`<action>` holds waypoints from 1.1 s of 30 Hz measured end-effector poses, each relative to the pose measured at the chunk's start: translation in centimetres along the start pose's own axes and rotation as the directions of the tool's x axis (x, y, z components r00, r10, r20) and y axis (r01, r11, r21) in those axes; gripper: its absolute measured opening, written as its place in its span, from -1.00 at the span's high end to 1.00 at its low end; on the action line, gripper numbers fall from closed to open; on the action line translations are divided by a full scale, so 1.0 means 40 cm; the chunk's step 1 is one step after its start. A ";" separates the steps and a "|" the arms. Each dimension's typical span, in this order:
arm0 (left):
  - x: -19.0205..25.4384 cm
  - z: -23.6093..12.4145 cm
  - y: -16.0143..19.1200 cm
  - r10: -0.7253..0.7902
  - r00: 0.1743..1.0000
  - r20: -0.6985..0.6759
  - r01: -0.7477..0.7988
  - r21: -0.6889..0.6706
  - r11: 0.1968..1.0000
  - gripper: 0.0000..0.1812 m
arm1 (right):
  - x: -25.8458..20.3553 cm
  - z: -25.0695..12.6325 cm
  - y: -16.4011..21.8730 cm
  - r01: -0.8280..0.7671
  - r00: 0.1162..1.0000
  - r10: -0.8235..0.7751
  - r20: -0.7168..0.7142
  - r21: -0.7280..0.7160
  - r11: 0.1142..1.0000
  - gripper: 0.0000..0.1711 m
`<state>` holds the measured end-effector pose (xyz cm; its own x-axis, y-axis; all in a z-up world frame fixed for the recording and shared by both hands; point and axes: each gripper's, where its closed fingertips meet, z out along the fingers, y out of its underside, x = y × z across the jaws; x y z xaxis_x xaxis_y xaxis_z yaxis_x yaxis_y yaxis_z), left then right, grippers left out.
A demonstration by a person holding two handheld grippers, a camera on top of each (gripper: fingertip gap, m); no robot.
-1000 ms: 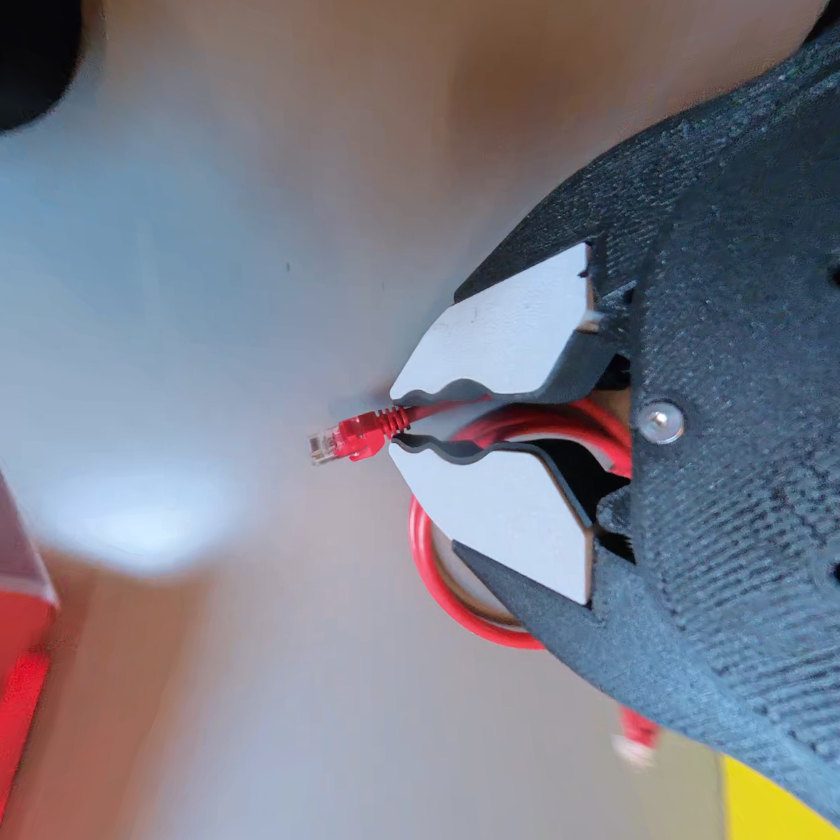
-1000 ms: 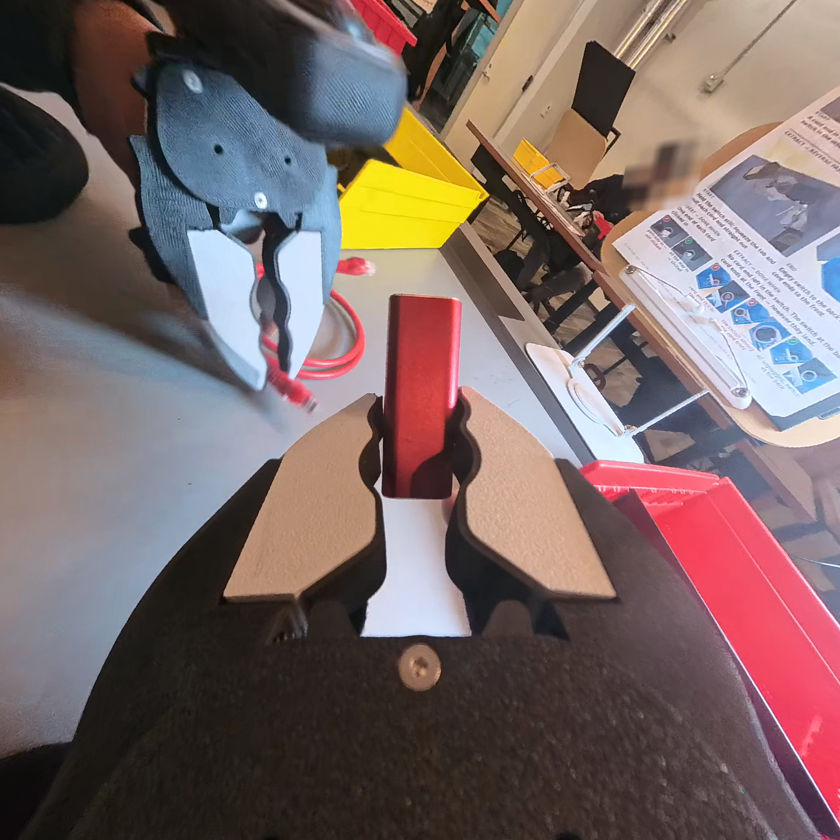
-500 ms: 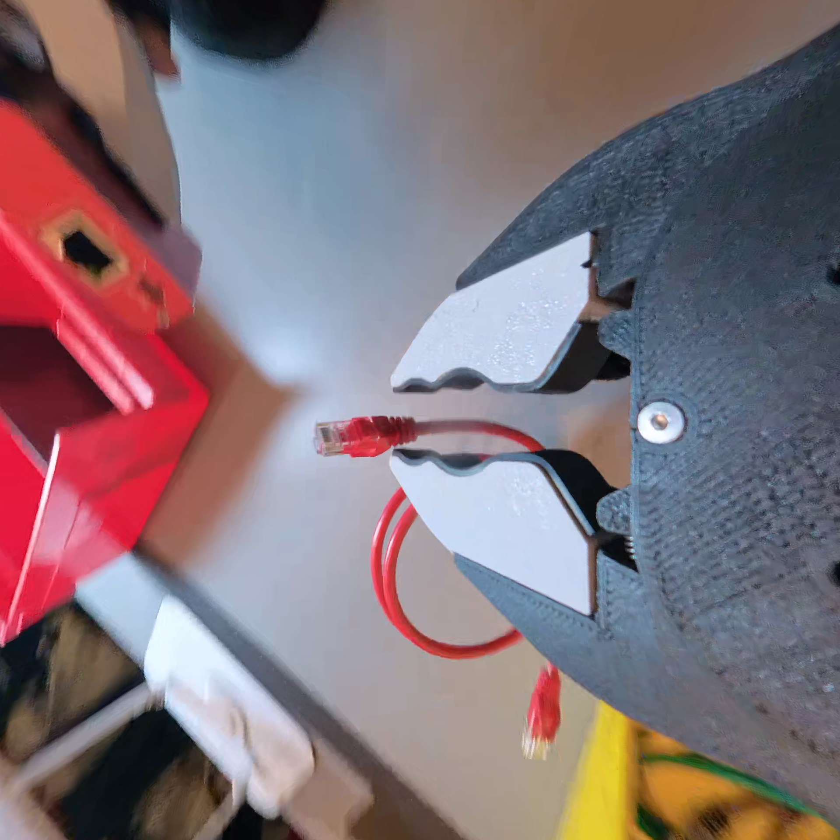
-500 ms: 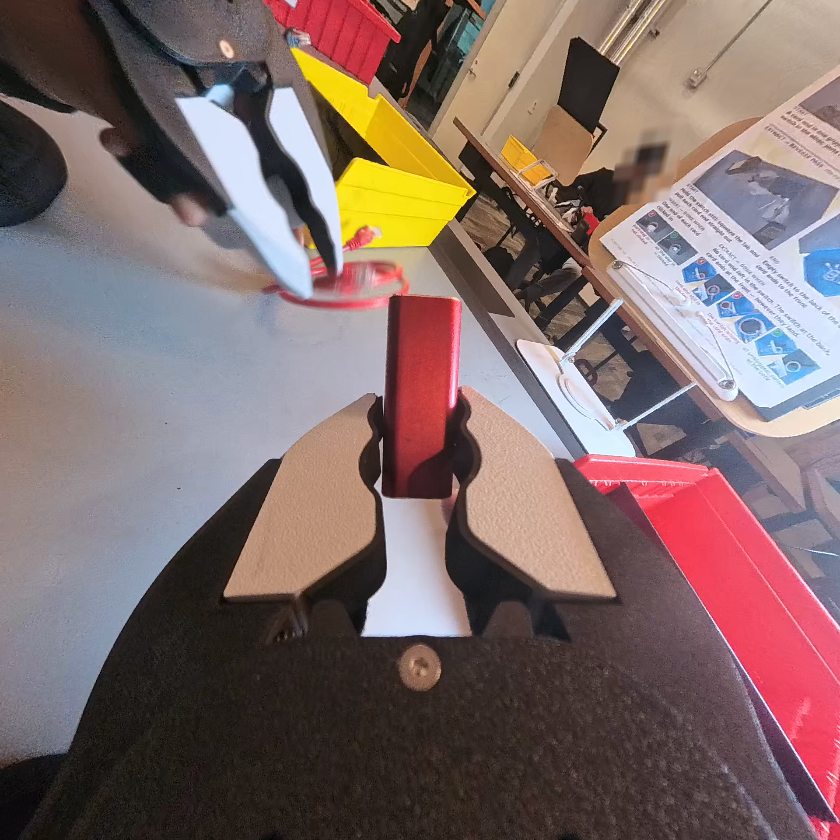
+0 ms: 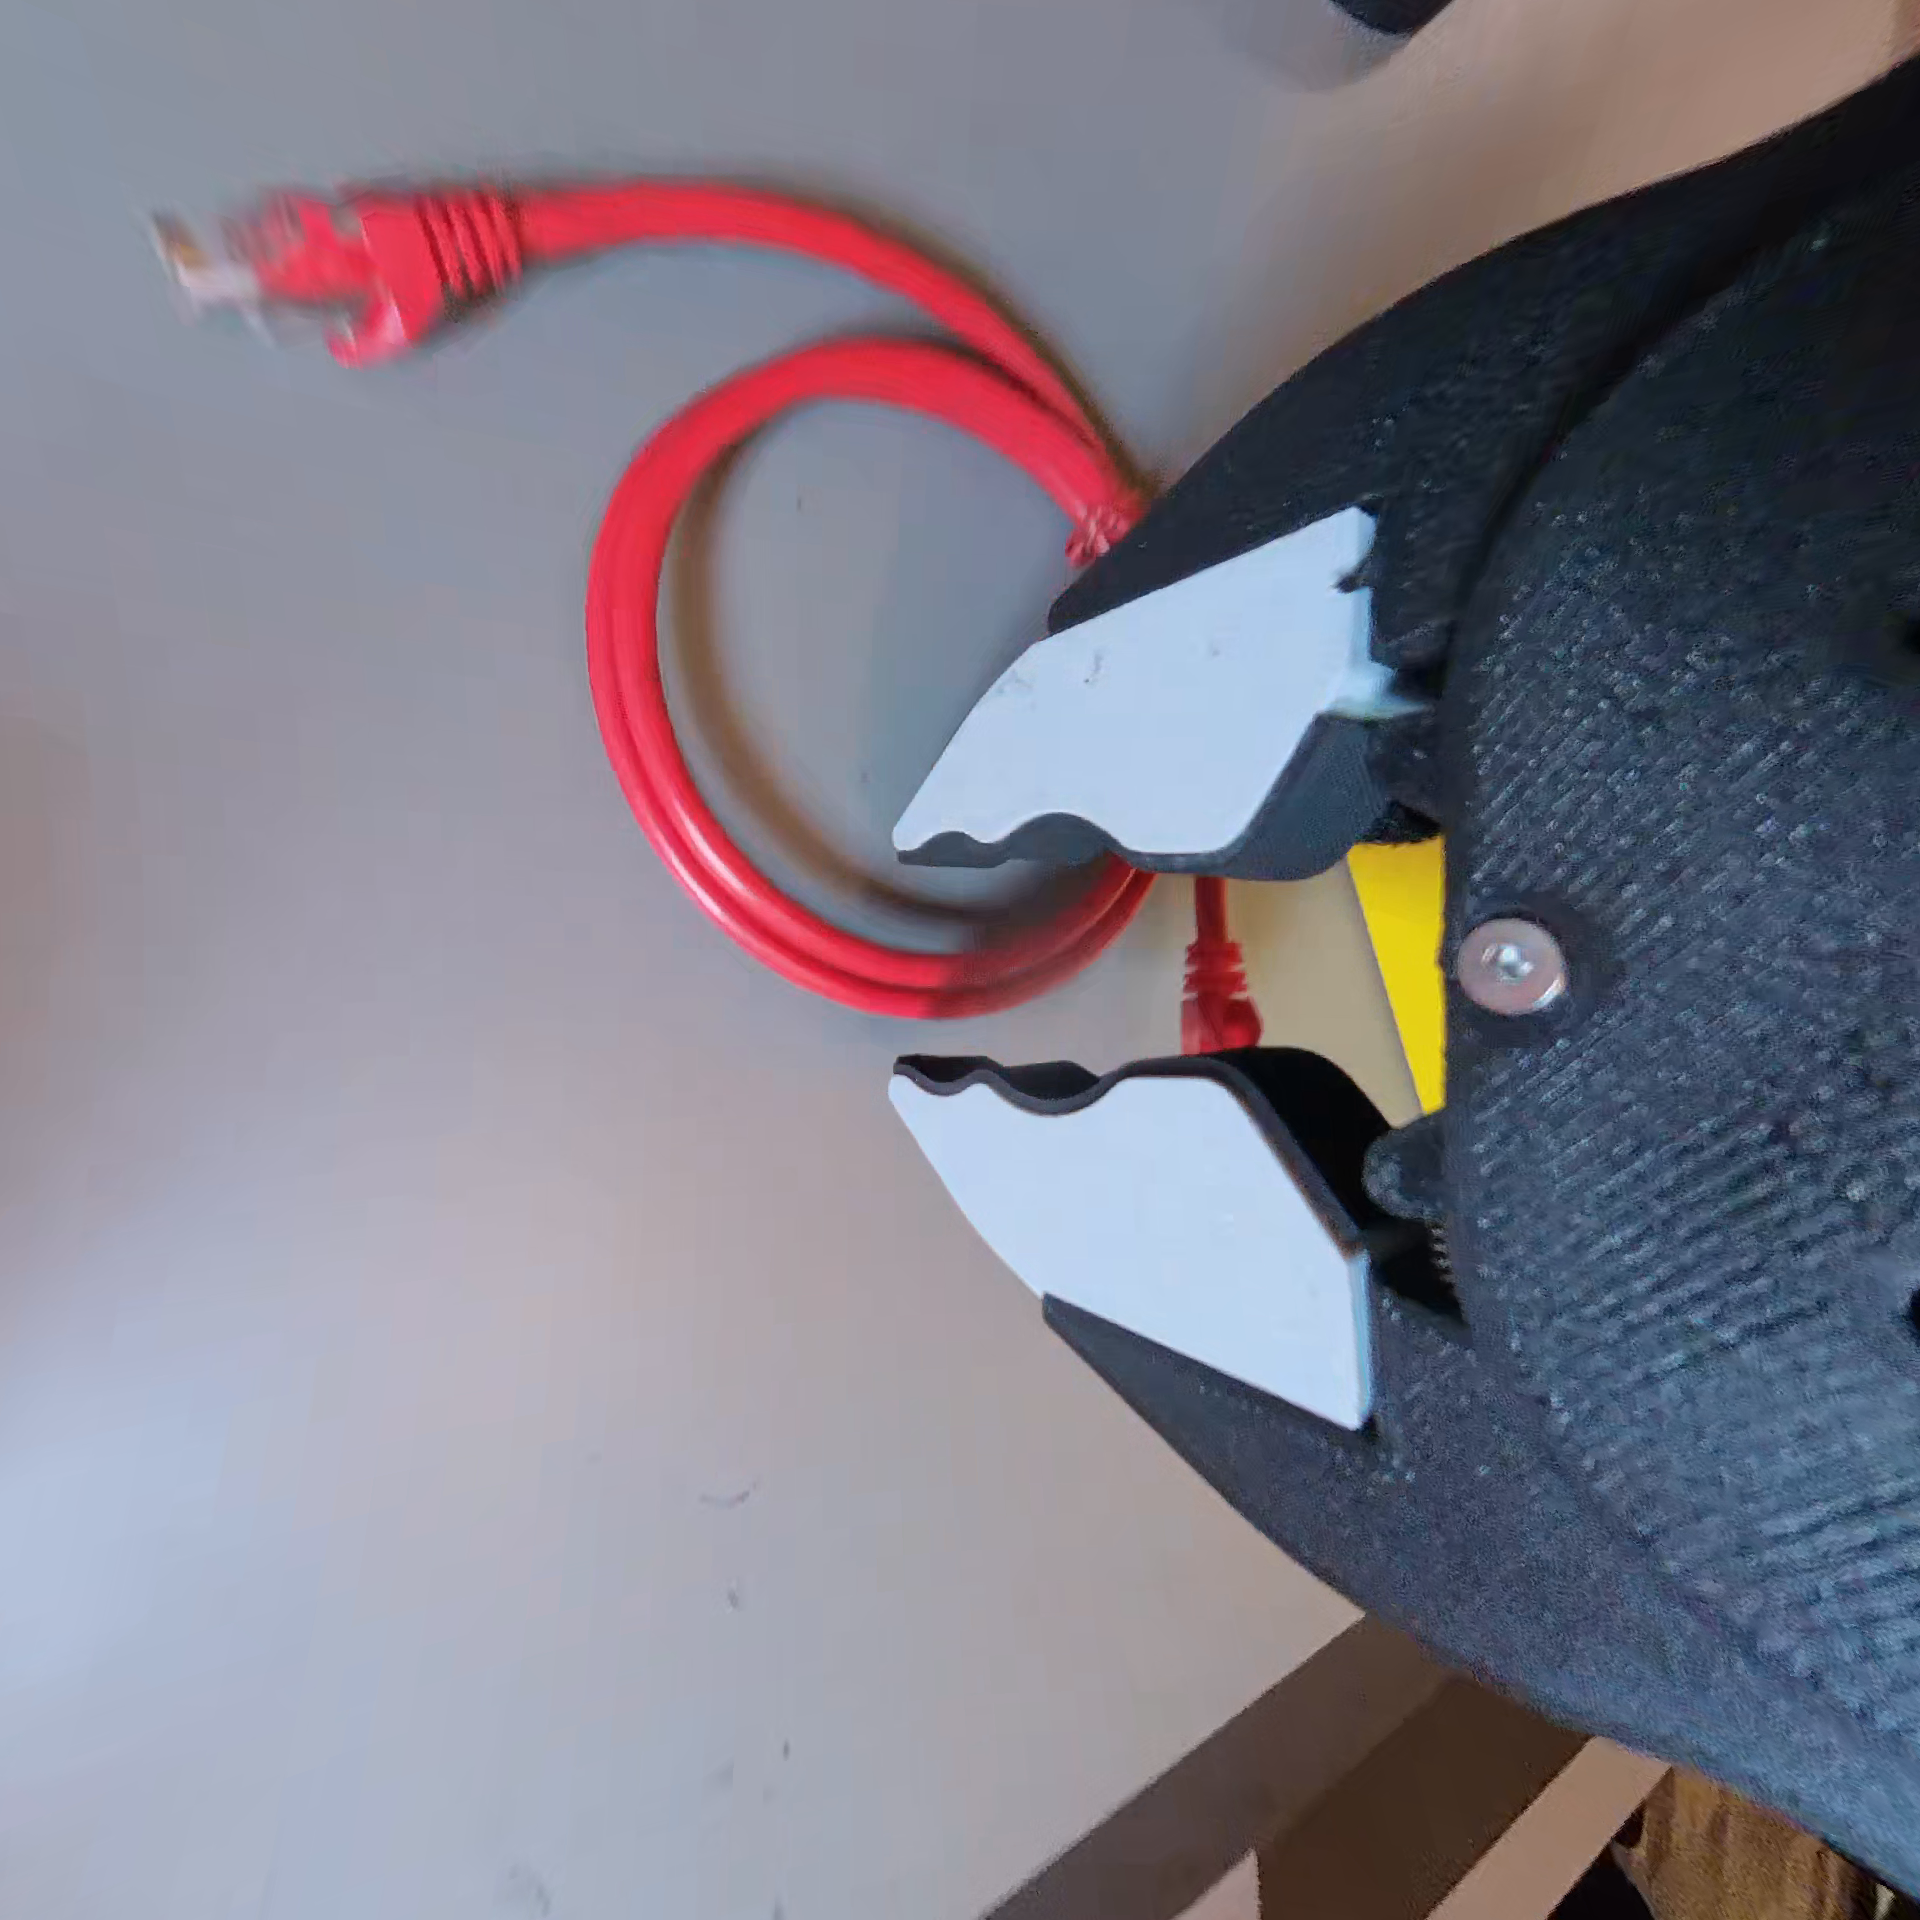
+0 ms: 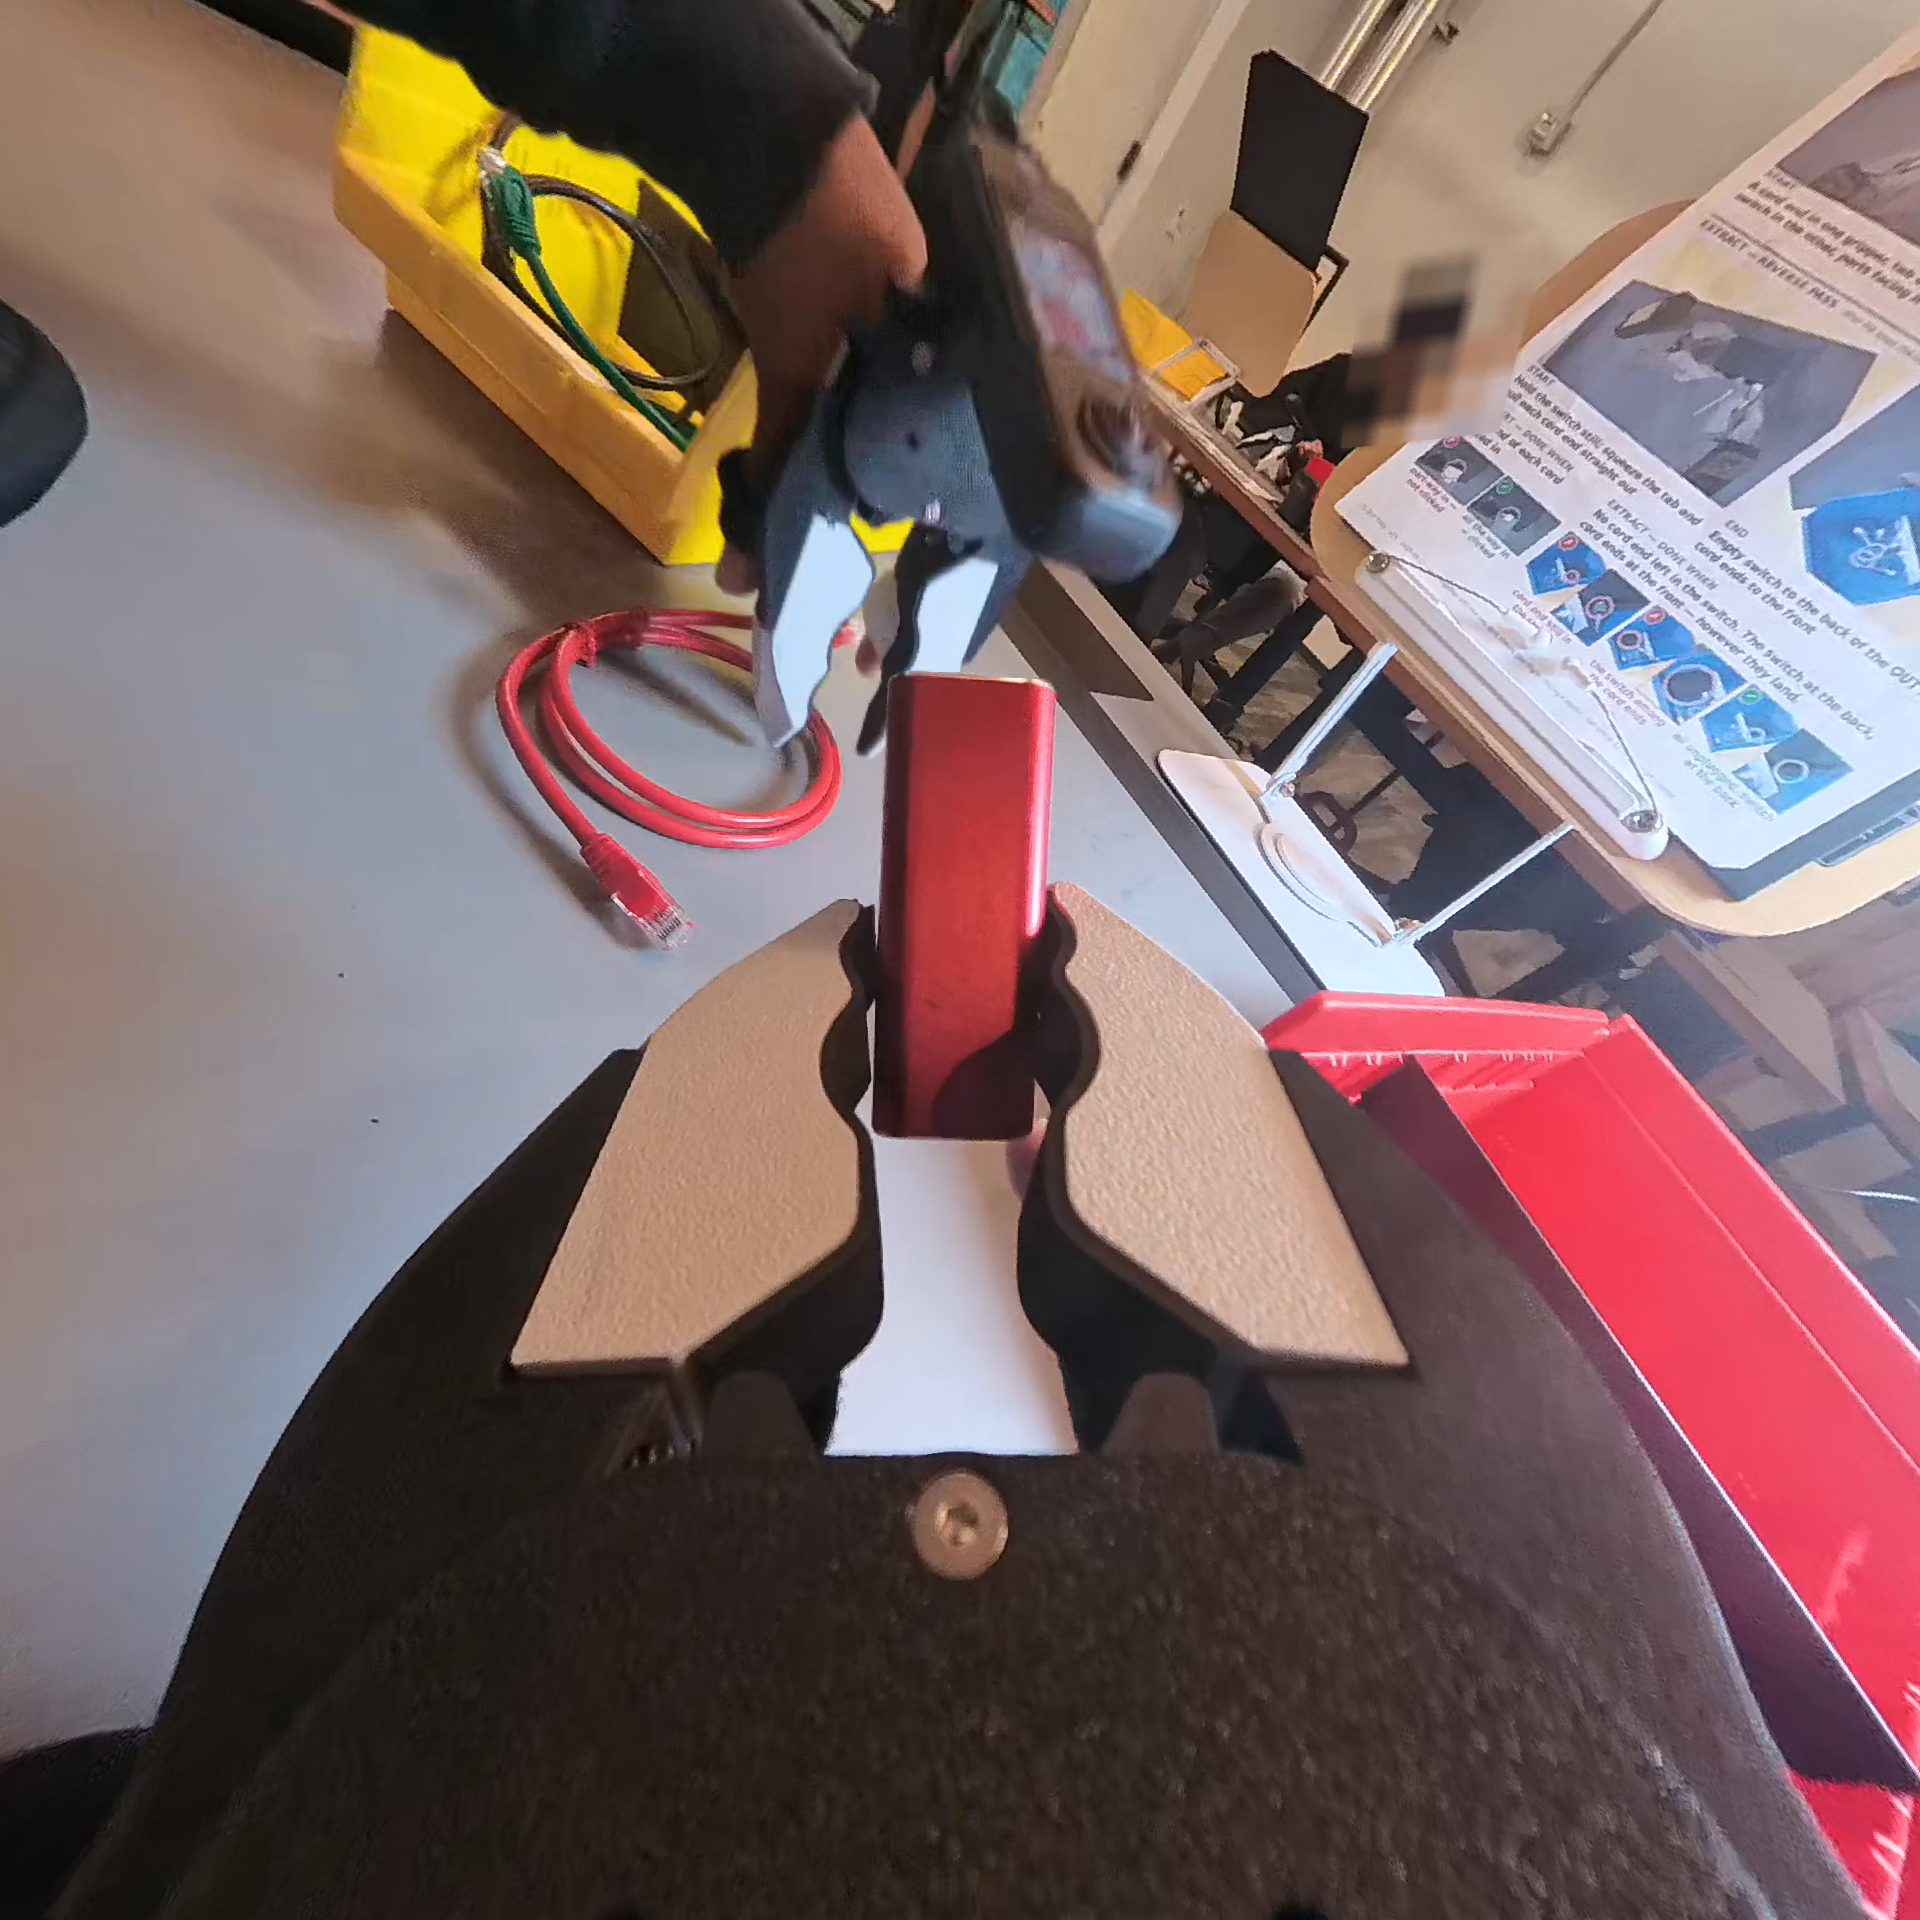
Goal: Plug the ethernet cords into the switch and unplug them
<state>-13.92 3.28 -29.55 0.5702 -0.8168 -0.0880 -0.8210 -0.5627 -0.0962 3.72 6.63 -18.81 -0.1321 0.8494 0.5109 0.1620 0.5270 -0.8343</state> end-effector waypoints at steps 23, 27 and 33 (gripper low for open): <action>0.342 -0.231 -0.061 -0.255 0.935 0.249 0.126 0.439 0.890 0.80 | 0.019 -0.002 -0.021 -0.039 0.999 0.040 -0.020 0.048 0.998 0.68; 0.249 -0.229 -0.079 -0.225 0.937 0.269 0.080 0.459 0.885 0.80 | 0.015 -0.003 -0.018 -0.037 0.999 0.038 -0.021 0.044 0.998 0.68; 0.099 -0.095 -0.115 -0.066 0.974 0.215 -0.027 0.406 0.913 0.78 | 0.020 -0.008 -0.010 -0.050 0.998 0.051 -0.025 0.052 0.997 0.68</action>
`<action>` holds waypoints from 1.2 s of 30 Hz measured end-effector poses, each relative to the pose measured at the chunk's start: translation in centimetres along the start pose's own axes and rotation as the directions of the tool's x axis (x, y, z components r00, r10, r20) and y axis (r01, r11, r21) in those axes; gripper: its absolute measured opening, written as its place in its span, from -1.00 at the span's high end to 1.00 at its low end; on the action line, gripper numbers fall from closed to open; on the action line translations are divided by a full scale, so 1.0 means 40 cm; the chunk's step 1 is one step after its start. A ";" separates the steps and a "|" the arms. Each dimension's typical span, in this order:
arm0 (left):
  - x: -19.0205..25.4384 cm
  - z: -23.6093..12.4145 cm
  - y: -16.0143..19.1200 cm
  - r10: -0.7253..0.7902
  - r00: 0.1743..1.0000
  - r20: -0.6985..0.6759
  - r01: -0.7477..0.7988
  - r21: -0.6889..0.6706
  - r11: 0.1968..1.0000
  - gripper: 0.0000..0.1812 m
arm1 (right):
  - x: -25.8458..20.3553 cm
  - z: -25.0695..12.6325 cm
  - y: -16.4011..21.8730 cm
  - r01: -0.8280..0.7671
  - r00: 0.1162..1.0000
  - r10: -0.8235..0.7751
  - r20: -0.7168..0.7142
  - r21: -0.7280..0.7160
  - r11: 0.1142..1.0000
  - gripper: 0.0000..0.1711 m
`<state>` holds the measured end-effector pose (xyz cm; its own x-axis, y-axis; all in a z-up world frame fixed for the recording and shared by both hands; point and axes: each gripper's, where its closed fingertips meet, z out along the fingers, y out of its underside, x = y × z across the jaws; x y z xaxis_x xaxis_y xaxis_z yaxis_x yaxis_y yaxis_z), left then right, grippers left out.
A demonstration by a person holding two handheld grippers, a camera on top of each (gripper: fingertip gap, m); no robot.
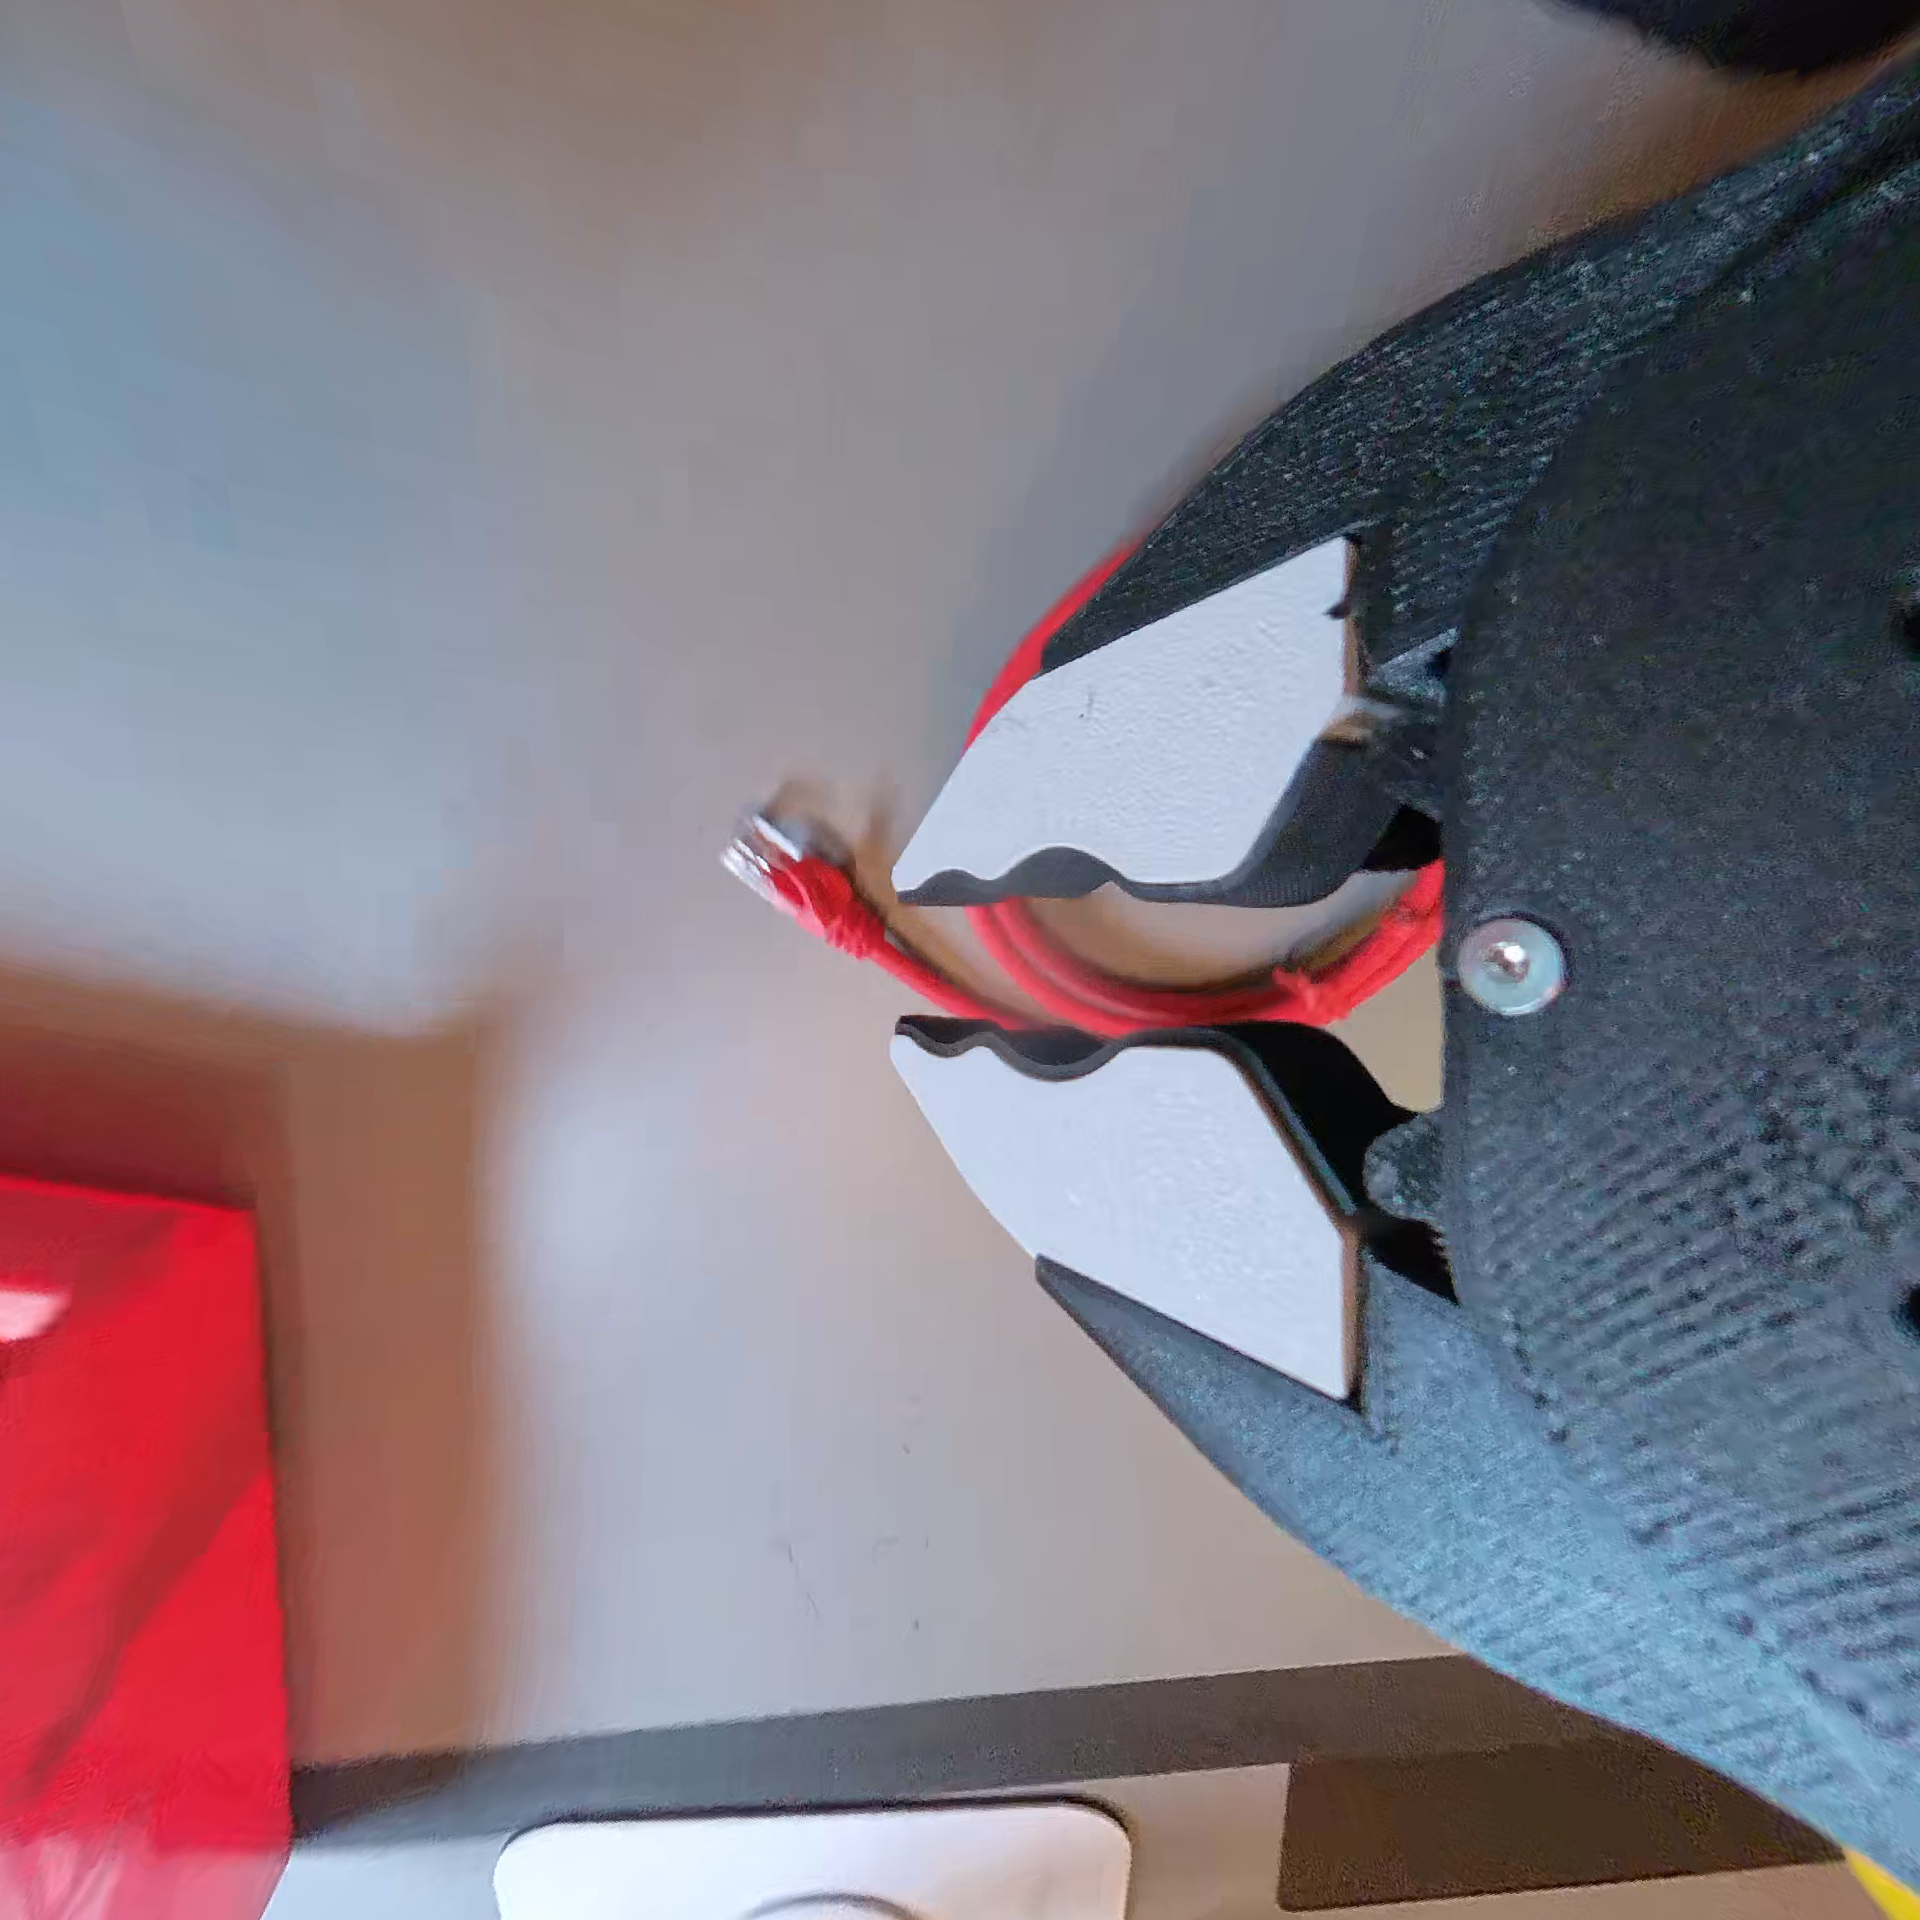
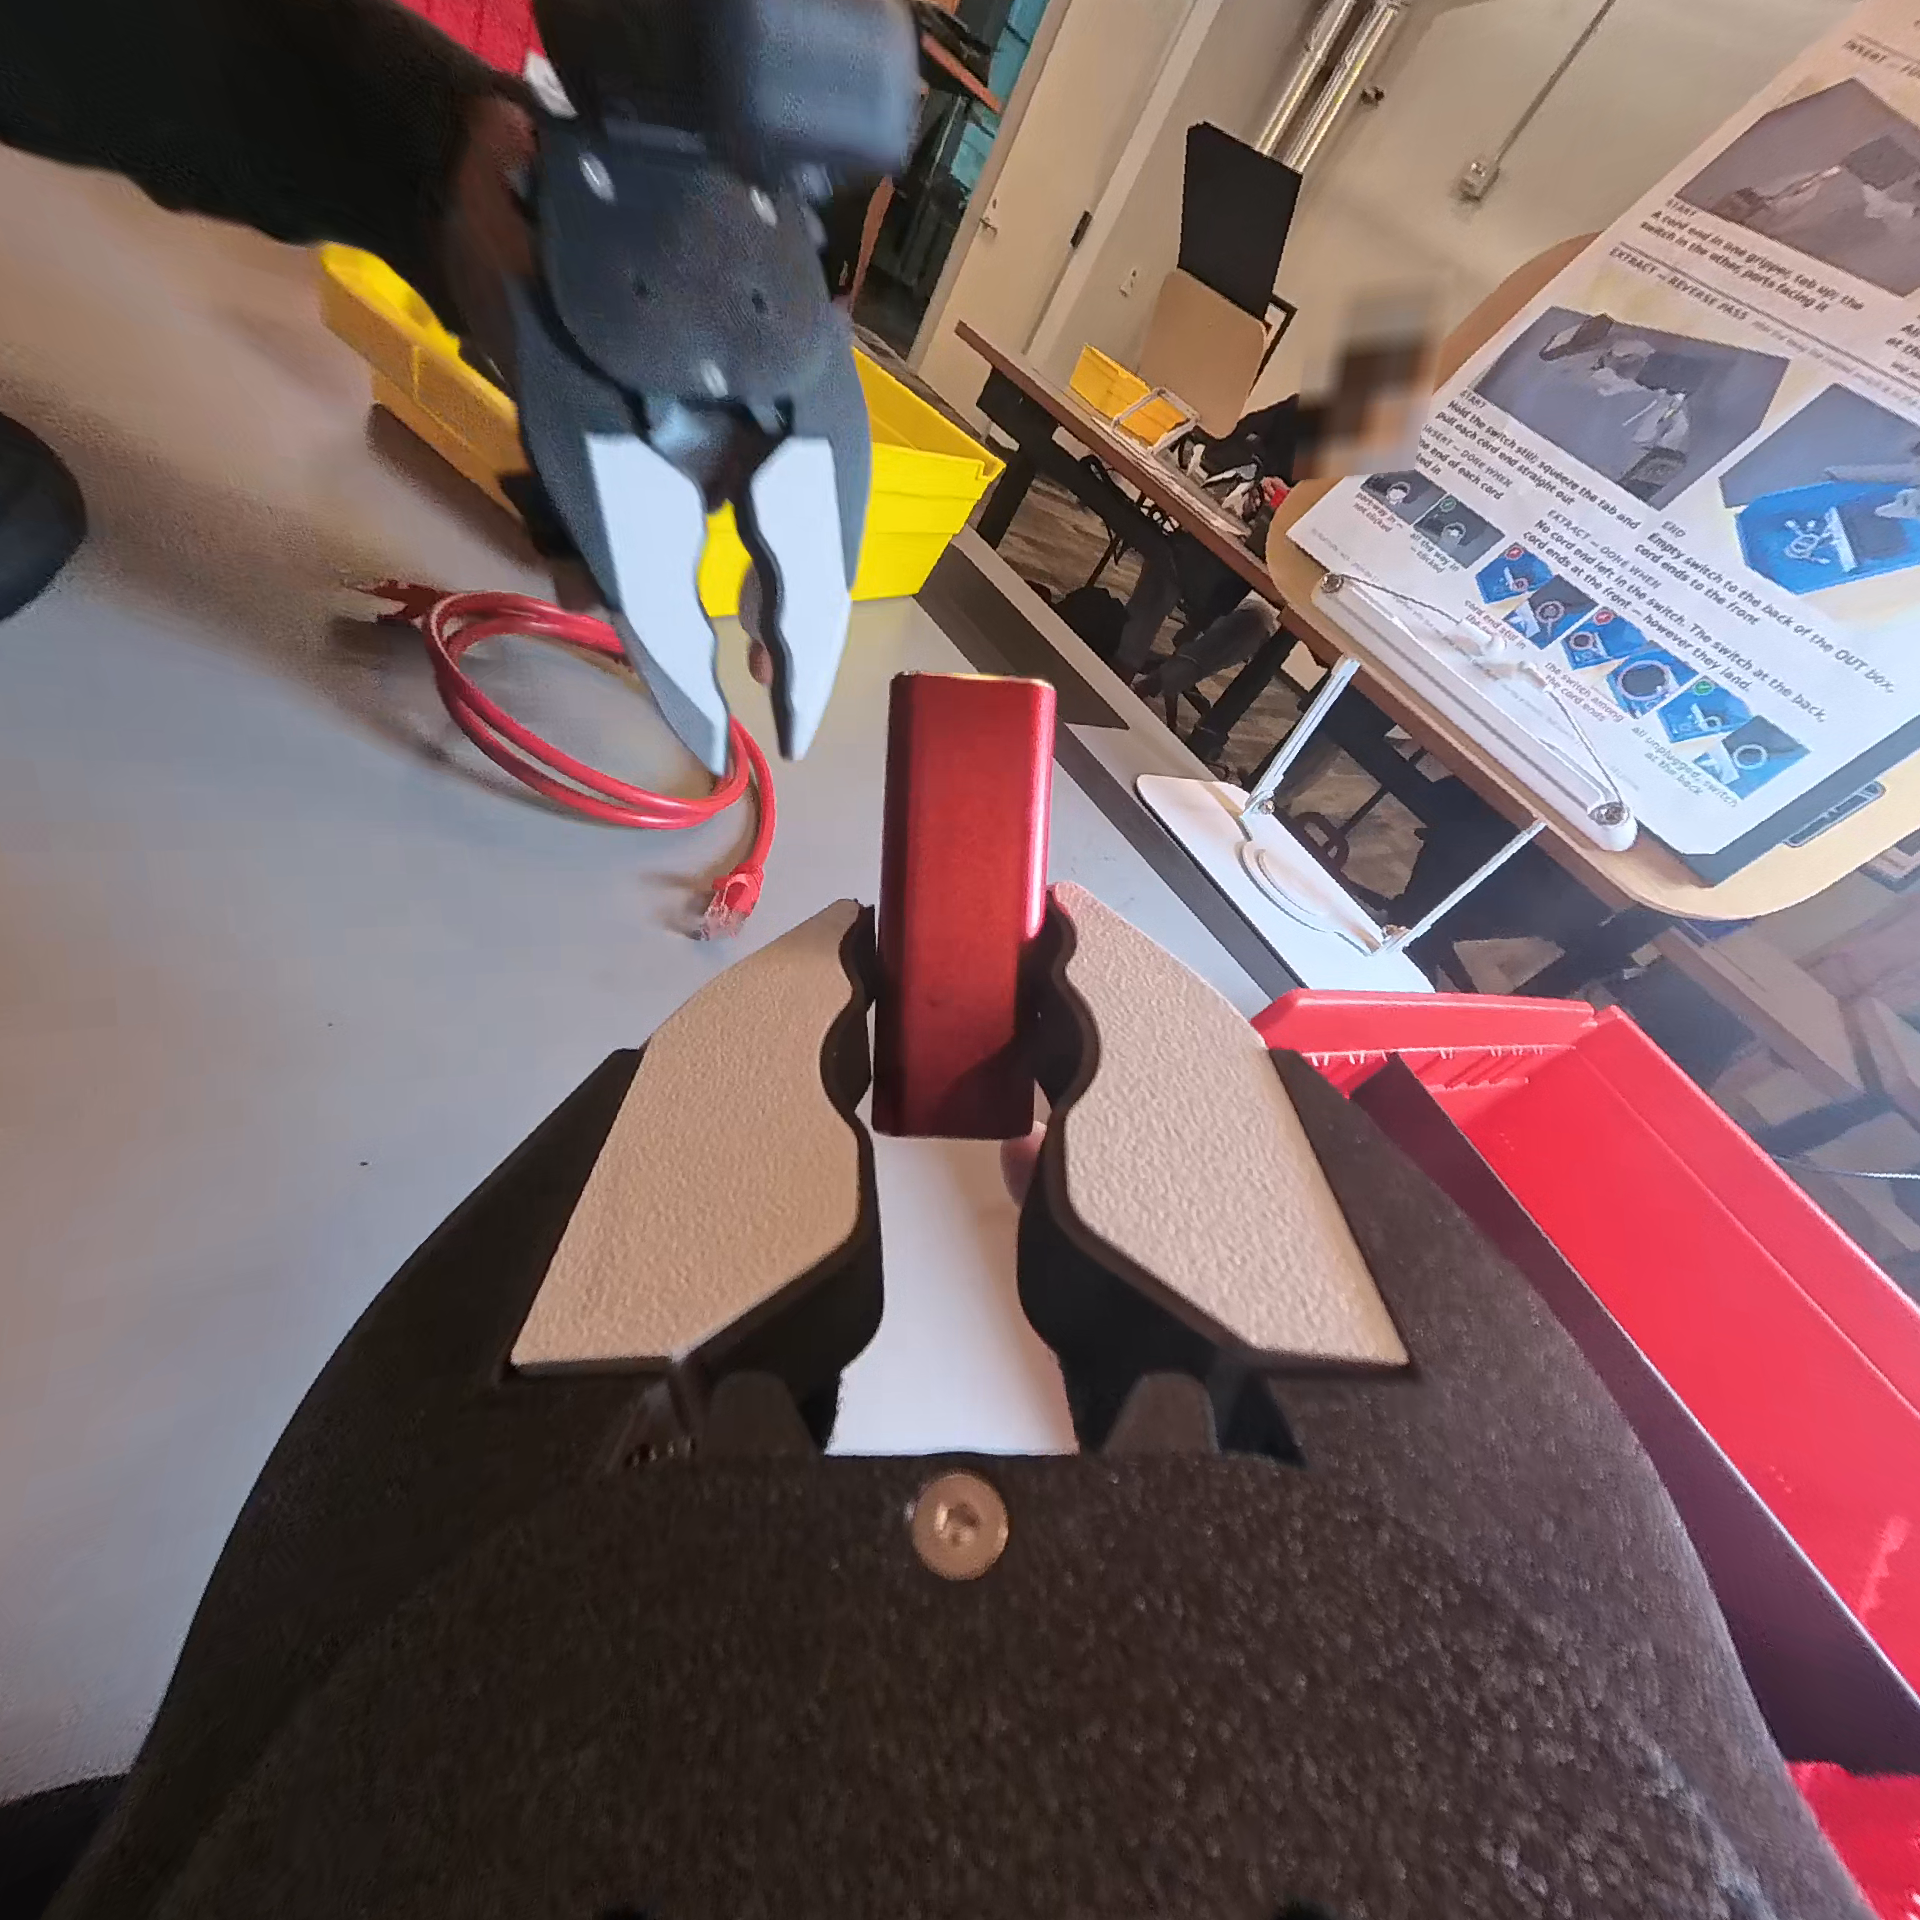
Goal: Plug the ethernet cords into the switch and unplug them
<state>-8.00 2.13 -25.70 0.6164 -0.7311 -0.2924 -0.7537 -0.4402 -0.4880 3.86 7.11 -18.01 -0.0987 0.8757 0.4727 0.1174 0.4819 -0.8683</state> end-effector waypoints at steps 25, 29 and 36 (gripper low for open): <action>0.060 0.051 -0.027 -0.349 0.893 -0.285 0.376 0.046 0.925 0.91 | -0.049 0.029 0.044 0.131 0.986 -0.130 0.104 0.001 0.991 0.69; 0.115 -0.034 -0.076 -0.448 0.799 -0.402 0.512 0.062 0.857 0.91 | -0.075 0.037 0.037 0.294 0.951 -0.294 0.093 0.013 0.956 0.69; 0.199 -0.088 -0.126 -0.501 0.703 -0.505 0.562 -0.038 0.826 0.91 | -0.114 0.060 0.028 0.637 0.771 -0.635 0.053 -0.029 0.770 0.68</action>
